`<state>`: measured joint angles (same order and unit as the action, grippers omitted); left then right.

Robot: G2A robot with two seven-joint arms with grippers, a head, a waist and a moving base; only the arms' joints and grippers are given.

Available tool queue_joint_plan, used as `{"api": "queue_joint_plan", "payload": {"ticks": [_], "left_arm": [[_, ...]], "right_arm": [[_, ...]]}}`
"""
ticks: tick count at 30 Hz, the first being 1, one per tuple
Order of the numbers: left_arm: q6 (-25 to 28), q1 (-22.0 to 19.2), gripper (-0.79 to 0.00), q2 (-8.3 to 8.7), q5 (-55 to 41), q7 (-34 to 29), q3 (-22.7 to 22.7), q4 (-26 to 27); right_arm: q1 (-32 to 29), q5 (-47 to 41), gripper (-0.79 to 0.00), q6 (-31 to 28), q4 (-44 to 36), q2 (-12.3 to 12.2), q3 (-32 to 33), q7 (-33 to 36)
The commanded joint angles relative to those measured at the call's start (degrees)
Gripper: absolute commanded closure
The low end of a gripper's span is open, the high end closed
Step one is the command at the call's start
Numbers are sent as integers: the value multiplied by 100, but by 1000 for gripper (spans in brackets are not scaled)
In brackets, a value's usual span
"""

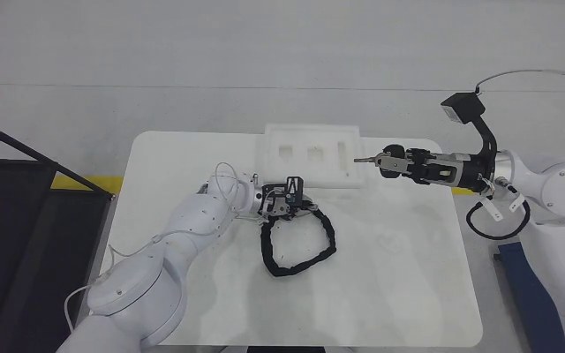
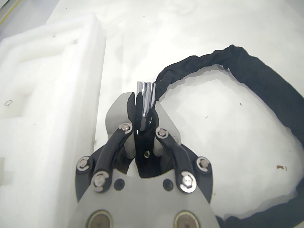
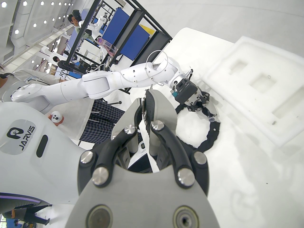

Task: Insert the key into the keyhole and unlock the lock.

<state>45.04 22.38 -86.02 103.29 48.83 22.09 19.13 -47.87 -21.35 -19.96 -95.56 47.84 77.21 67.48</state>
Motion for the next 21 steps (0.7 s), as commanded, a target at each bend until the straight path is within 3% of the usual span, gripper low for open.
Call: {"api": "queue_joint_plan", "payload": {"ticks": [1,13,21], "left_arm": [[15,-24,0,-7,-7,36,3,22],[202,-128,0,33,-193,489,115,350],[395,41,0,202,-420,646,274,946]], "right_arm": [[0,0,0,0,0,0,0,0],[0,0,0,0,0,0,0,0],[0,0,0,0,0,0,0,0]]}}
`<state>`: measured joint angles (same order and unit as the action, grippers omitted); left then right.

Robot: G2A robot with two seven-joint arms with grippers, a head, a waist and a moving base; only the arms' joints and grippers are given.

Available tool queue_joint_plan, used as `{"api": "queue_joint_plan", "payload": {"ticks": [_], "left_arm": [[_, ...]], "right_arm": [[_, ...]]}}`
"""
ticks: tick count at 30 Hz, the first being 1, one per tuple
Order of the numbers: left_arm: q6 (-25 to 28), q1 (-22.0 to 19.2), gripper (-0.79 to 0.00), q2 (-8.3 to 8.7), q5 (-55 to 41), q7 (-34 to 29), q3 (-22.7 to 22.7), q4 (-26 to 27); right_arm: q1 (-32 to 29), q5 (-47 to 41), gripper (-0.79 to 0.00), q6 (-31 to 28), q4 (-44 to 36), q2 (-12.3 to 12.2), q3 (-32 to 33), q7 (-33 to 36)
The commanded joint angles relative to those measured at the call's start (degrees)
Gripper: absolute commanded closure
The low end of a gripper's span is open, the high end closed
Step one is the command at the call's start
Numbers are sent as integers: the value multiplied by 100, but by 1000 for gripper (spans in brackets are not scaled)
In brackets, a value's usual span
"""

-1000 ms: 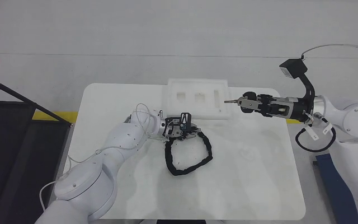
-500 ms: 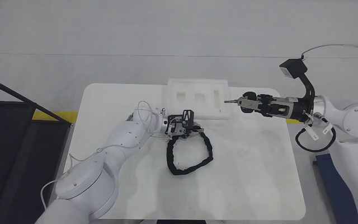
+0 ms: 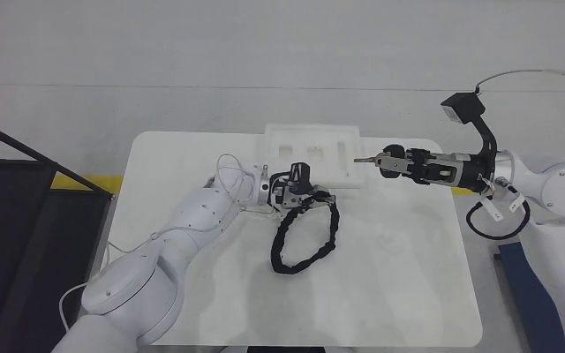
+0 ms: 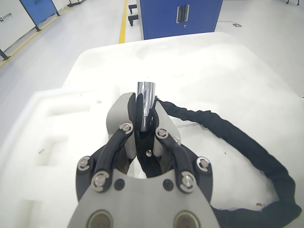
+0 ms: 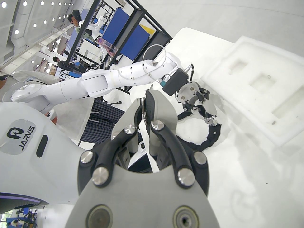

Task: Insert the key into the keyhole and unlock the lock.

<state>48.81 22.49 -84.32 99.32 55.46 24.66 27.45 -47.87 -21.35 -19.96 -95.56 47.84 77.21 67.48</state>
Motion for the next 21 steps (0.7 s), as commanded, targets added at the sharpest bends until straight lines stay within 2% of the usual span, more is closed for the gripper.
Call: {"api": "queue_joint_plan", "payload": {"ticks": [1,6,12,17,21], "left_arm": [[43,58,0,69,-46,-41,35,241],[388,197,0,323,-383,-386,207,1094],[892,500,0,778,-856,-891,701,2250],[919,884,0,1159,-1194,-1130,1079,3246],[919,1131,0,1426,-1620,-1485,1154,3927]], "right_arm": [[0,0,0,0,0,0,0,0],[0,0,0,0,0,0,0,0],[0,0,0,0,0,0,0,0],[0,0,0,0,0,0,0,0],[0,0,0,0,0,0,0,0]]}}
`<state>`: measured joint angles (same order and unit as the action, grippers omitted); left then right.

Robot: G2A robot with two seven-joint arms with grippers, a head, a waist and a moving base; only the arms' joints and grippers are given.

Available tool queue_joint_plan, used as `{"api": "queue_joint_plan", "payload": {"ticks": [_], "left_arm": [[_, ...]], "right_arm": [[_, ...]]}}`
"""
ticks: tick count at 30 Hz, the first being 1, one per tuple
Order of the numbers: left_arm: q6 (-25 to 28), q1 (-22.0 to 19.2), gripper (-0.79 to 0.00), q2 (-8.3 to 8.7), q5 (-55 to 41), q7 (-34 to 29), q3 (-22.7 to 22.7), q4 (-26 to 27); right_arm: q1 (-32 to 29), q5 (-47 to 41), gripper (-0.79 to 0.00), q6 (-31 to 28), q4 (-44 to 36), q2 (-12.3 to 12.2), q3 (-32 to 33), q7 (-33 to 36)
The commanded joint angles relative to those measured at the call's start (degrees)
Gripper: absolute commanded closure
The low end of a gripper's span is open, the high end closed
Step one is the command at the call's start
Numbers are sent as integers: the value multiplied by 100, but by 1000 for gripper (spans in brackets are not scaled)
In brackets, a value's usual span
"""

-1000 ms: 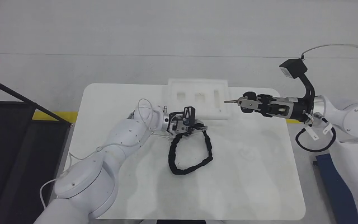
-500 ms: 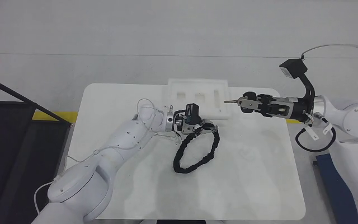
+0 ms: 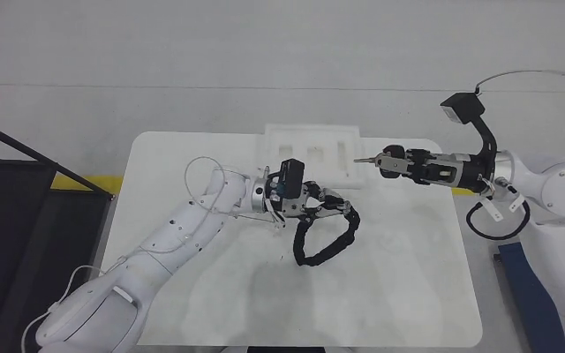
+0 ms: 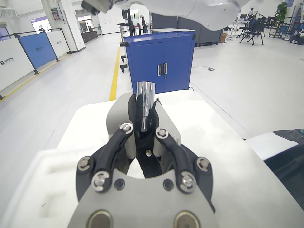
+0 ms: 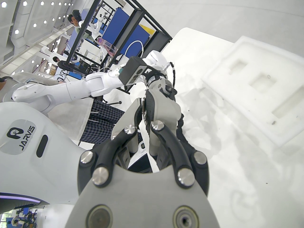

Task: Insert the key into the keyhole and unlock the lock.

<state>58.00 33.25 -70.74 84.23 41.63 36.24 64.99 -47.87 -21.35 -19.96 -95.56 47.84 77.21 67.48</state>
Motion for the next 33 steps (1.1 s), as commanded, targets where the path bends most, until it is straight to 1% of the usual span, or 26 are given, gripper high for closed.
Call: {"api": "queue_joint_plan", "payload": {"ticks": [1,2,4,8,12,15,19,24,28,33], "left_arm": [[0,99,0,131,-237,-181,-4,310],[0,136,0,192,-372,-259,5,427],[0,178,0,302,-646,-413,42,668],[0,180,0,479,-1024,-836,178,1102],[0,221,0,588,-1375,-1114,306,1373],[-21,242,0,613,-1570,-1209,459,1483],[-288,236,0,575,-1591,-1310,556,1597],[-688,160,0,455,-1464,-1146,515,1580],[-1138,26,0,300,-1185,-846,351,1454],[-1556,-145,0,57,-935,-302,39,1142]], "right_arm": [[0,0,0,0,0,0,0,0],[-22,36,0,26,-62,-1,13,-77],[0,28,0,123,-189,-21,101,13],[126,-176,0,450,-291,-93,404,537],[244,-359,0,808,-419,-162,701,922],[311,-506,0,1025,-590,-197,806,1156],[392,-688,0,1224,-749,-220,820,1290],[481,-711,0,1552,-876,-249,804,1321],[499,-674,0,1859,-943,-278,822,1276],[472,-570,0,2094,-1011,-327,931,1273]]}}
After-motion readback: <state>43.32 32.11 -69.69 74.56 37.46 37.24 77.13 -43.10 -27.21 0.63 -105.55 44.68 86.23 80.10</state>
